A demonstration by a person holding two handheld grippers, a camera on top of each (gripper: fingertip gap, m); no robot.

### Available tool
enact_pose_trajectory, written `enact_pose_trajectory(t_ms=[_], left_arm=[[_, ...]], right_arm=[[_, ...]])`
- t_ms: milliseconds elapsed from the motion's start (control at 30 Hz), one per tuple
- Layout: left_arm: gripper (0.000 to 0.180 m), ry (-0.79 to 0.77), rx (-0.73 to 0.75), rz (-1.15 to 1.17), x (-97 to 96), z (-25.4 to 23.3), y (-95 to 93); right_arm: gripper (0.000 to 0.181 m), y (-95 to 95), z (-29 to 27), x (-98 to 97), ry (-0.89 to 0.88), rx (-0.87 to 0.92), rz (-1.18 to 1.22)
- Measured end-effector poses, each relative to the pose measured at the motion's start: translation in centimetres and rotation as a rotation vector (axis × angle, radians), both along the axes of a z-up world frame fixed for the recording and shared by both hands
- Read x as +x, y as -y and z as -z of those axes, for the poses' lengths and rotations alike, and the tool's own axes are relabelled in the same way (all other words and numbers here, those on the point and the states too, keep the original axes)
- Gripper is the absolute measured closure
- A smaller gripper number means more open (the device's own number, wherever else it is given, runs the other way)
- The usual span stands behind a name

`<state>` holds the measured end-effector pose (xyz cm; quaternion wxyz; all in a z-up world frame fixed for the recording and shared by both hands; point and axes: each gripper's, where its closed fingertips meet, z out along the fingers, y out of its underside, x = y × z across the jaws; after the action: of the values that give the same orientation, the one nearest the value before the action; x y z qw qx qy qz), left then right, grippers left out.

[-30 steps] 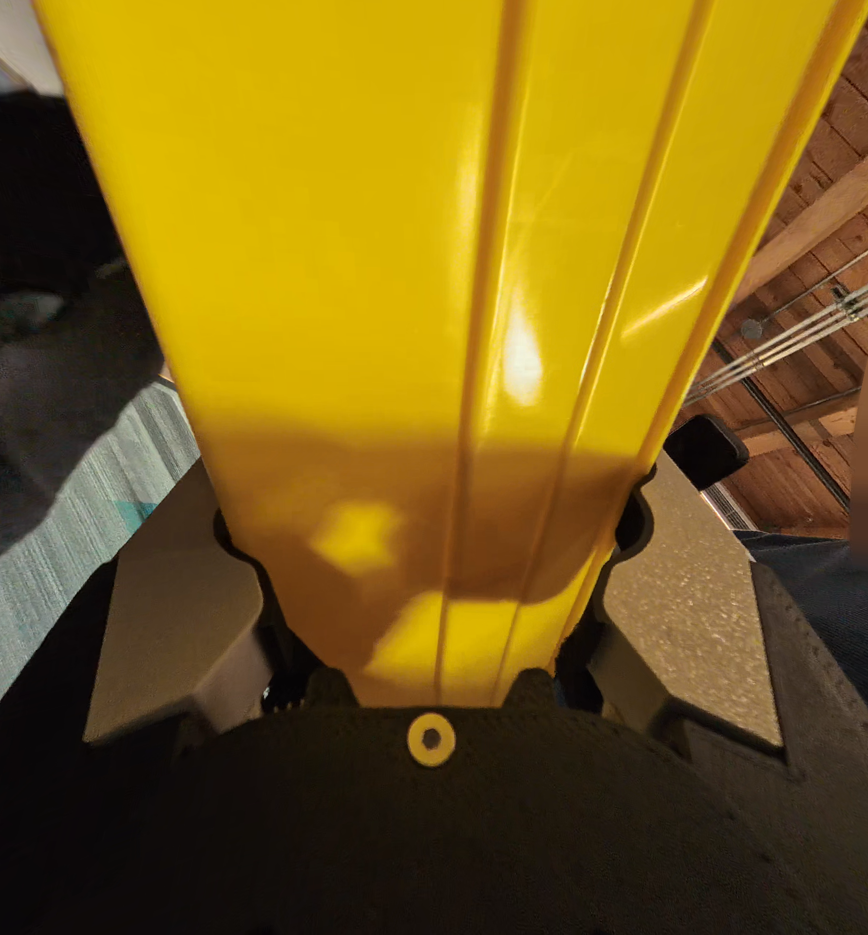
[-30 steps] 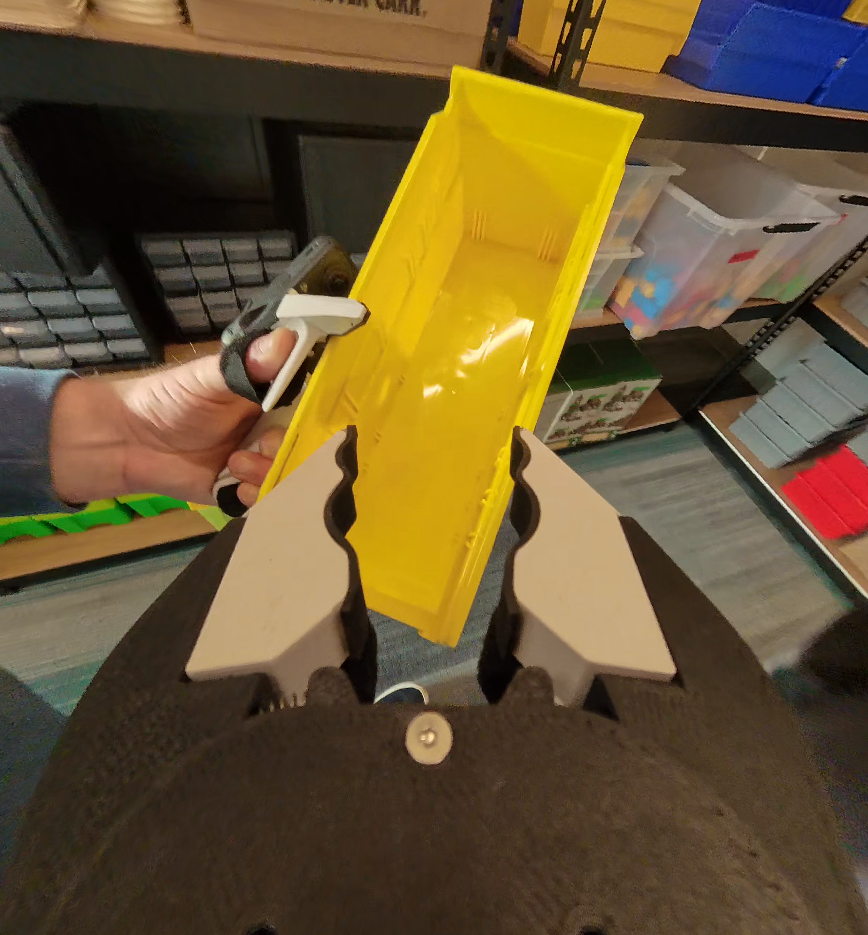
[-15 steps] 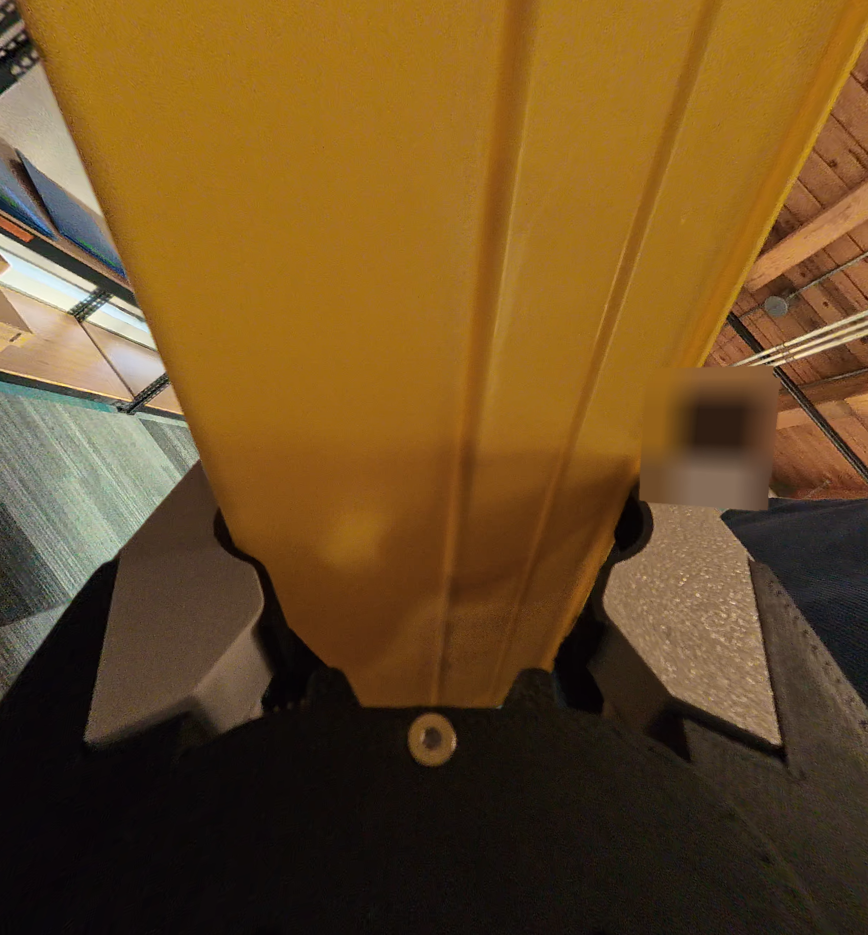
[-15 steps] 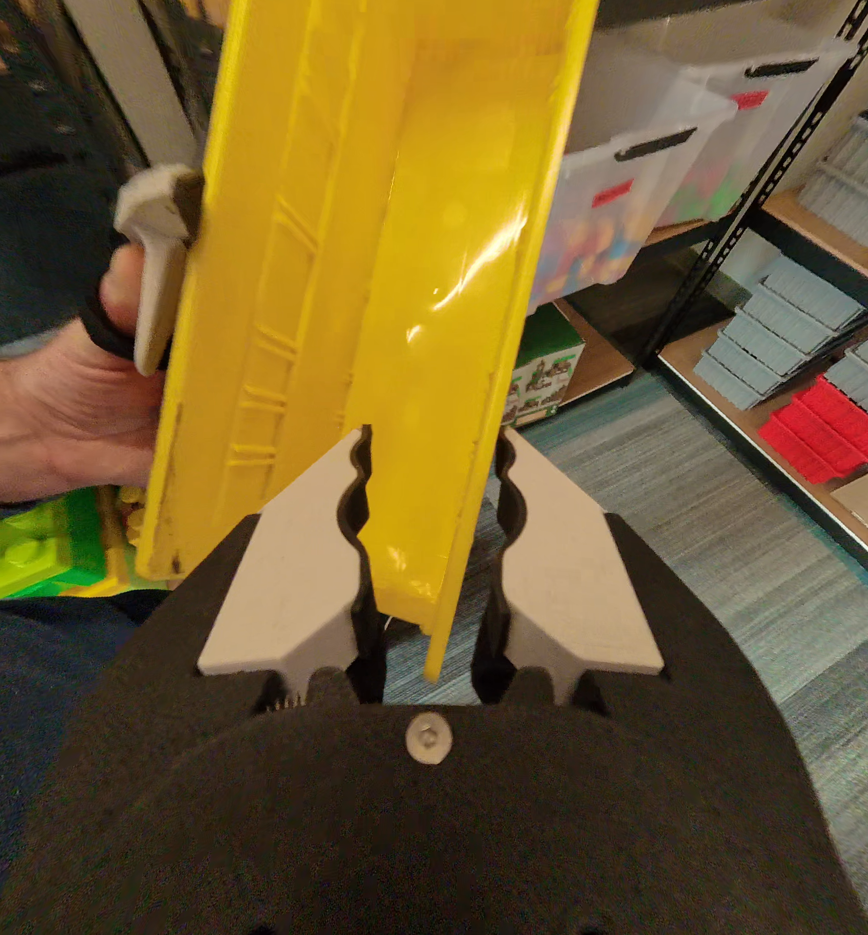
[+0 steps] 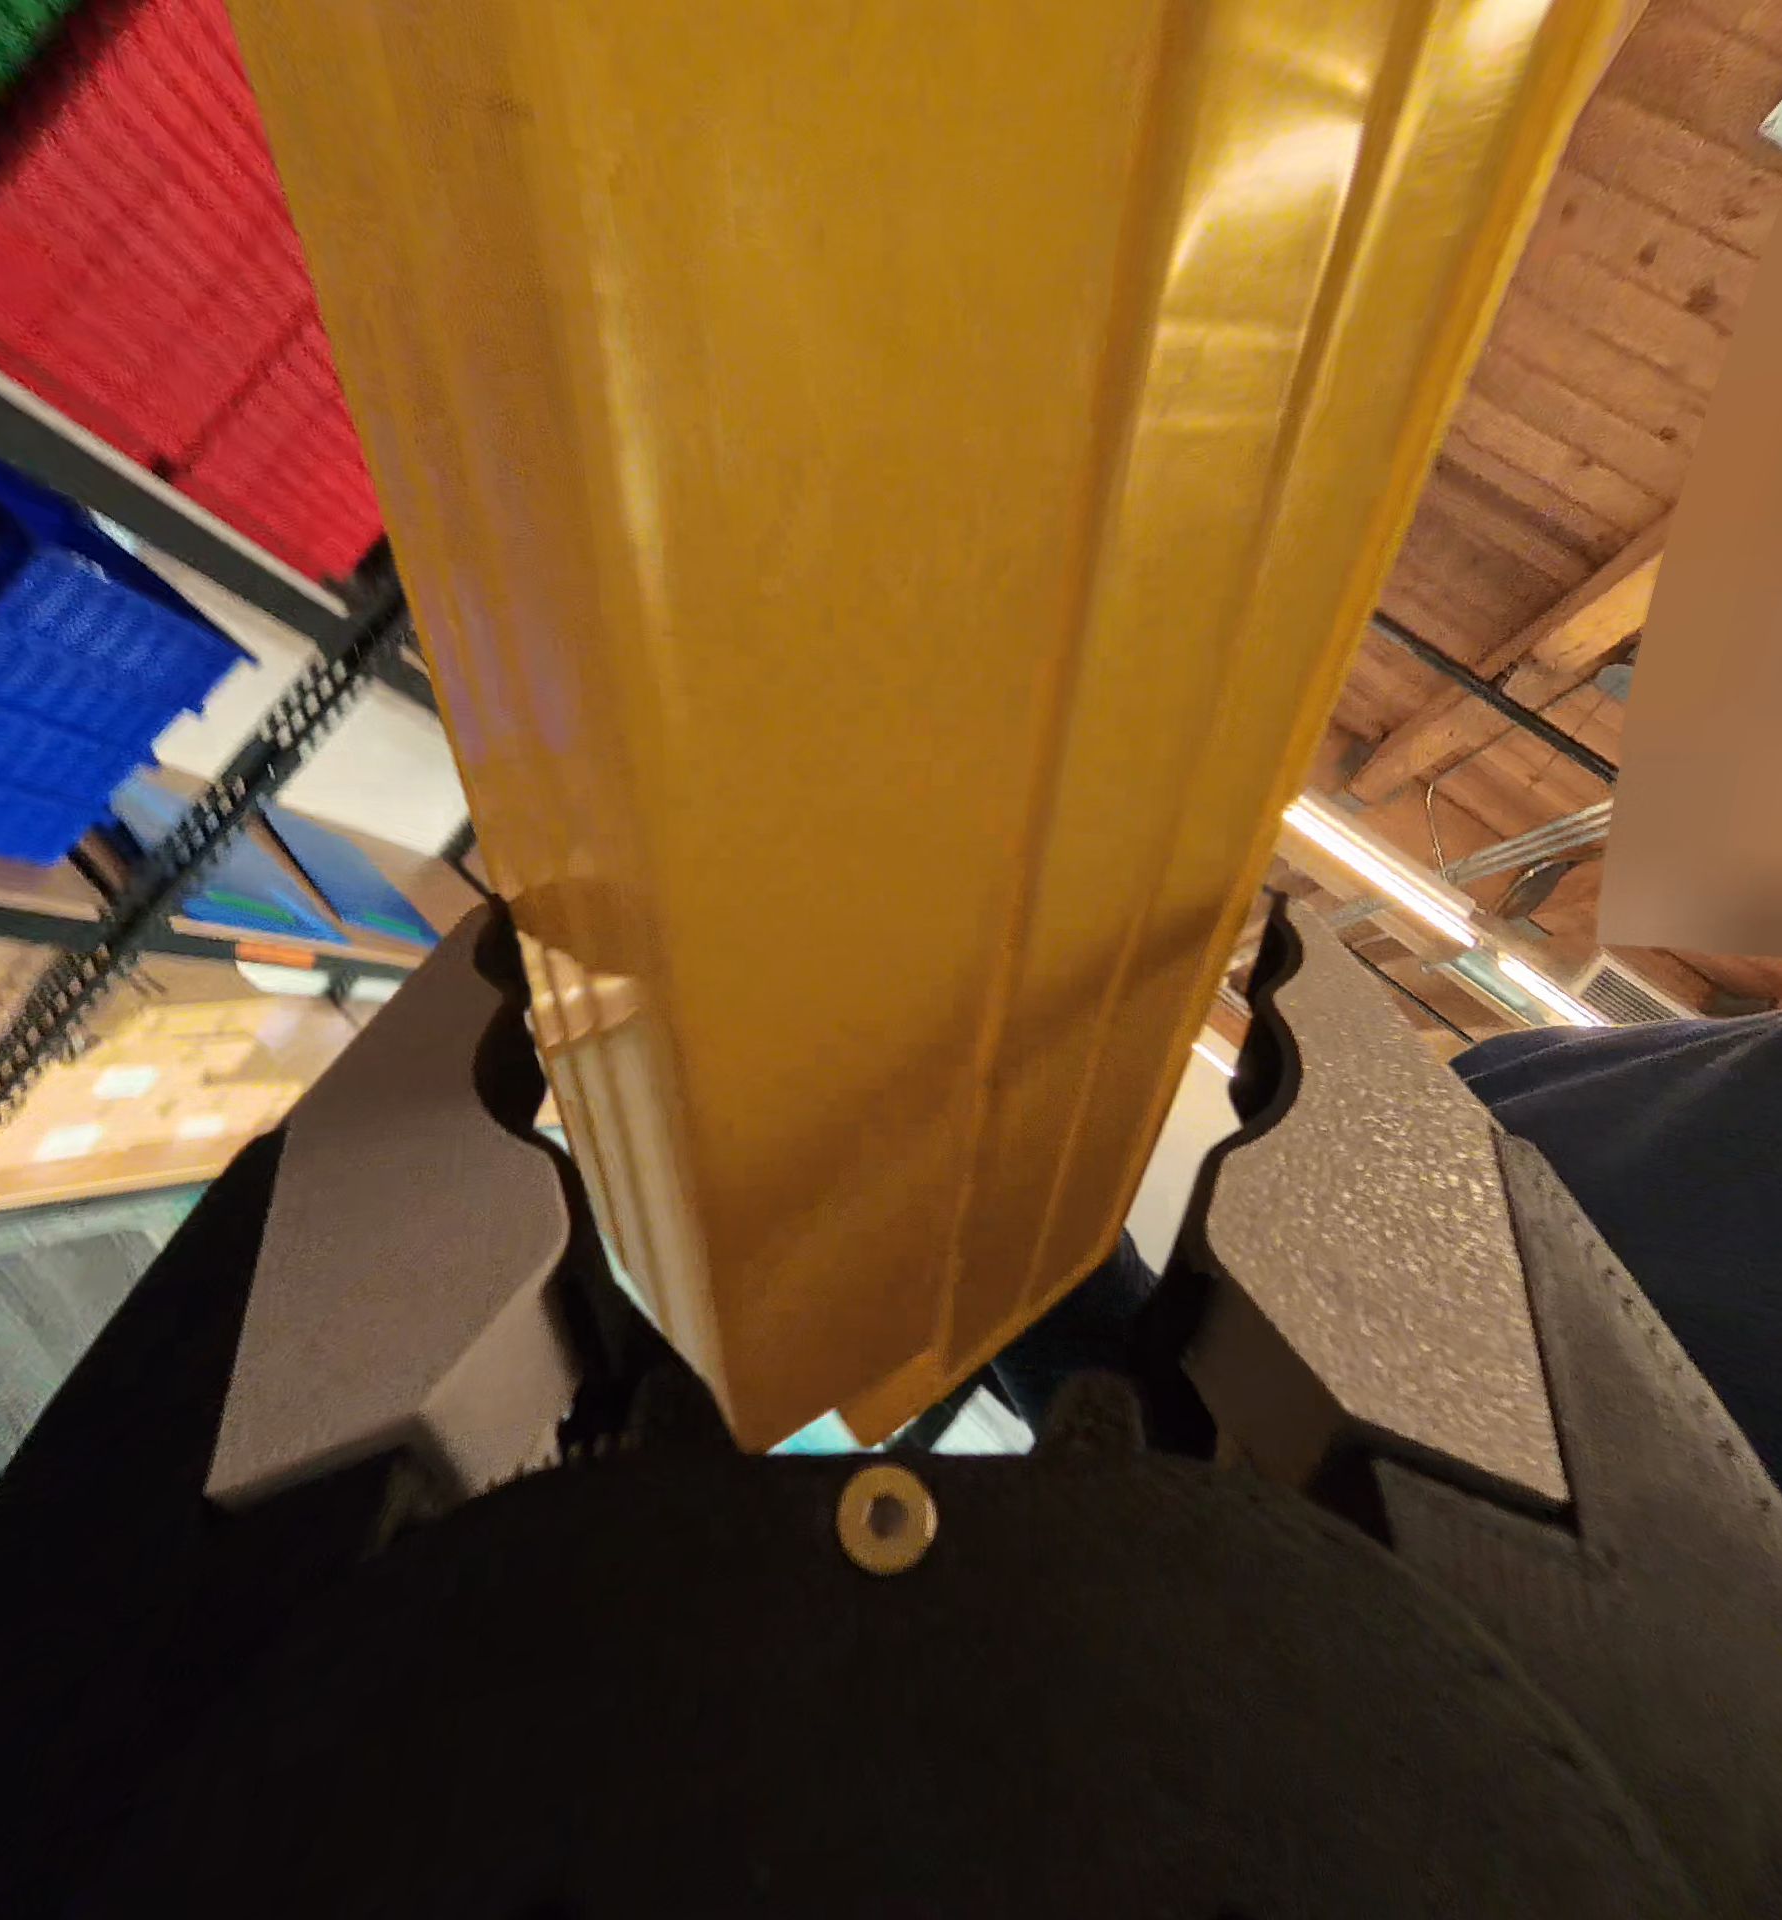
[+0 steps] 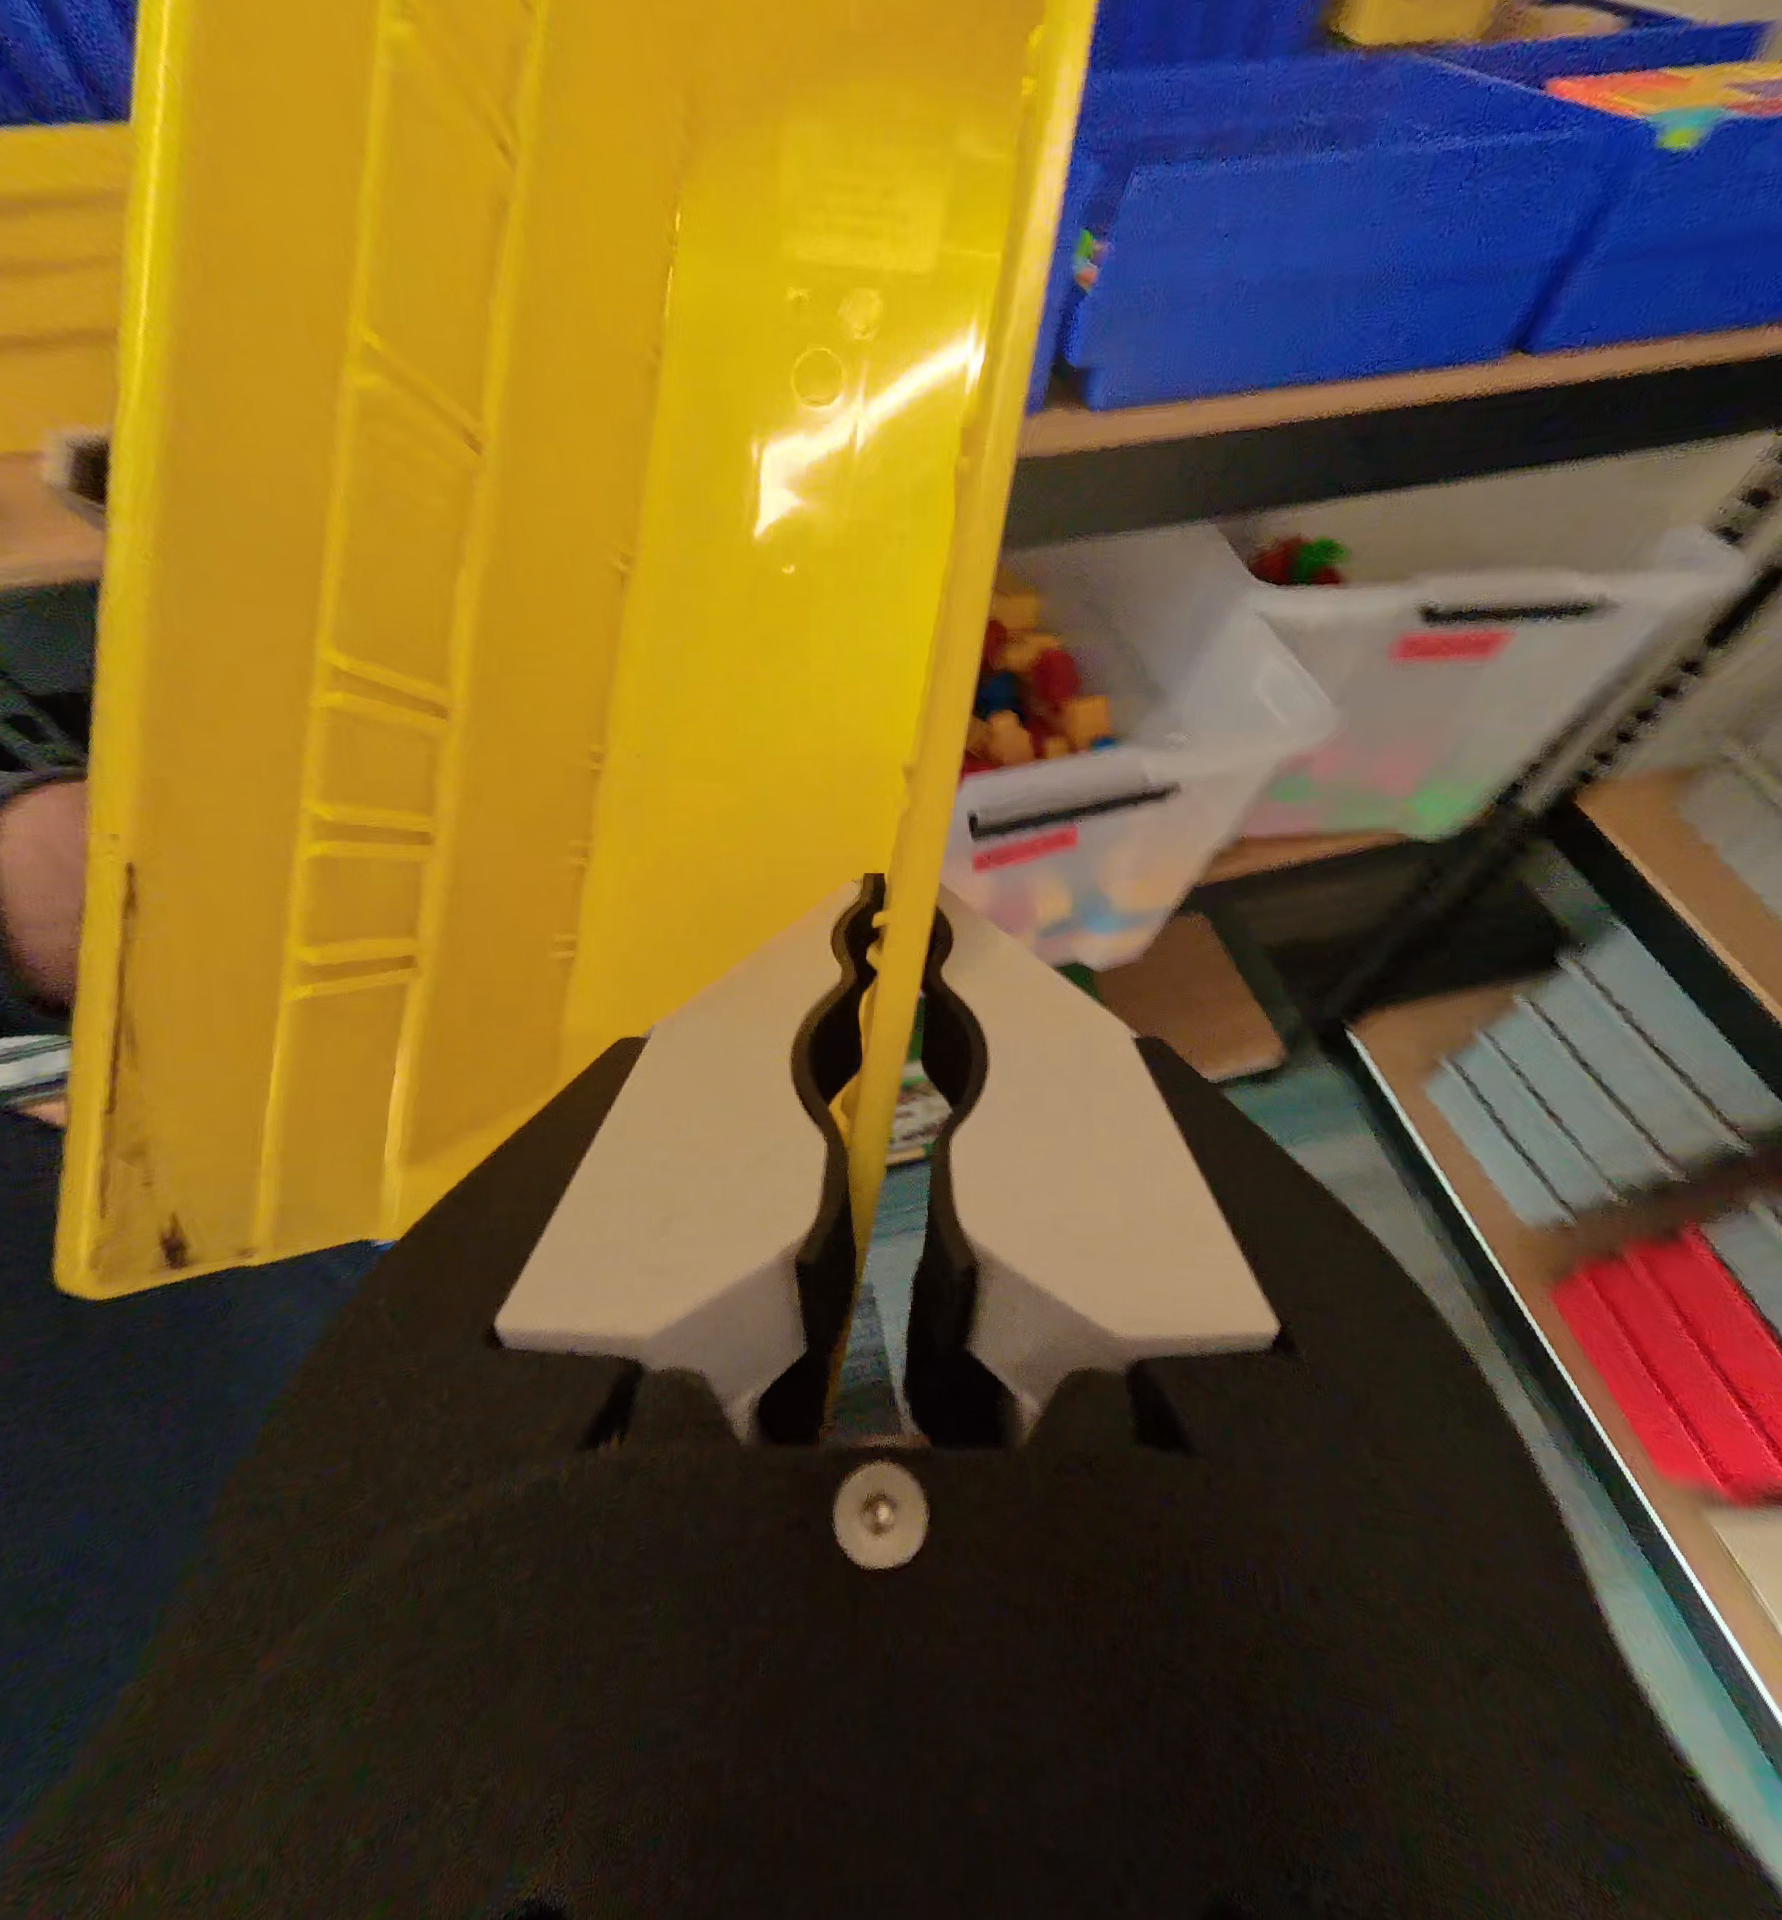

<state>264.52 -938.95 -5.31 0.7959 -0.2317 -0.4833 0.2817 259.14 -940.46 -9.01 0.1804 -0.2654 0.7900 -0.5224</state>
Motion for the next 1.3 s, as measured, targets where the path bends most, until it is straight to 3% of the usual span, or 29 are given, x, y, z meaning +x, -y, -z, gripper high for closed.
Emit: enact_pose_trajectory(t_ms=[33, 133, 300, 433, 533, 600, 767, 967, 1133, 1233, 1300], left_arm=[[0.053, -0.037, -0.003, -0.026, 0.1, -0.7, 2.3], [0.048, -0.097, -0.039, -0.146, -0.2, -1.0, 8.9], [0.023, -0.312, -0.138, -0.376, -1.6, -2.7, 16.7], [0.026, -0.502, -0.139, -0.572, -2.6, -4.2, 21.8], [0.027, -0.559, -0.162, -0.703, -2.9, -5.2, 24.5], [0.049, -0.617, -0.205, -0.792, -1.9, -5.9, 25.5], [0.051, -0.748, -0.291, -0.978, 1.8, -7.0, 26.2], [0.051, -0.84, -0.407, -1.046, 5.7, -7.3, 26.1], [0.052, -0.752, -0.496, -1.148, 7.8, -8.2, 26.4], [0.054, -0.76, -0.509, -1.186, 8.6, -8.2, 26.2], [0.053, -0.755, -0.525, -1.221, 8.7, -8.1, 26.6]], right_arm=[[0.179, 2.3, -1.0, -0.4, 0.029, 0.014, -0.075], [0.179, 7.6, -1.9, -0.8, 0.056, 0.128, -0.384], [0.178, 15.6, 0.6, -1.7, -0.046, 0.327, -0.841], [0.178, 22.0, -0.1, -3.5, -0.104, 0.394, -1.035], [0.178, 25.4, -1.2, -3.8, -0.167, 0.399, -1.158], [0.177, 26.8, -2.0, -3.1, -0.182, 0.402, -1.248], [0.163, 28.5, -3.1, 0.3, -0.228, 0.351, -1.446], [0.138, 29.8, -5.0, 4.0, -0.237, 0.286, -1.577], [0.119, 38.2, -9.1, 5.9, -0.272, 0.053, -1.571], [0.13, 43.8, -10.0, 8.2, -0.333, -0.009, -1.606], [0.125, 45.0, -10.0, 9.5, -0.365, 0.042, -1.681]])
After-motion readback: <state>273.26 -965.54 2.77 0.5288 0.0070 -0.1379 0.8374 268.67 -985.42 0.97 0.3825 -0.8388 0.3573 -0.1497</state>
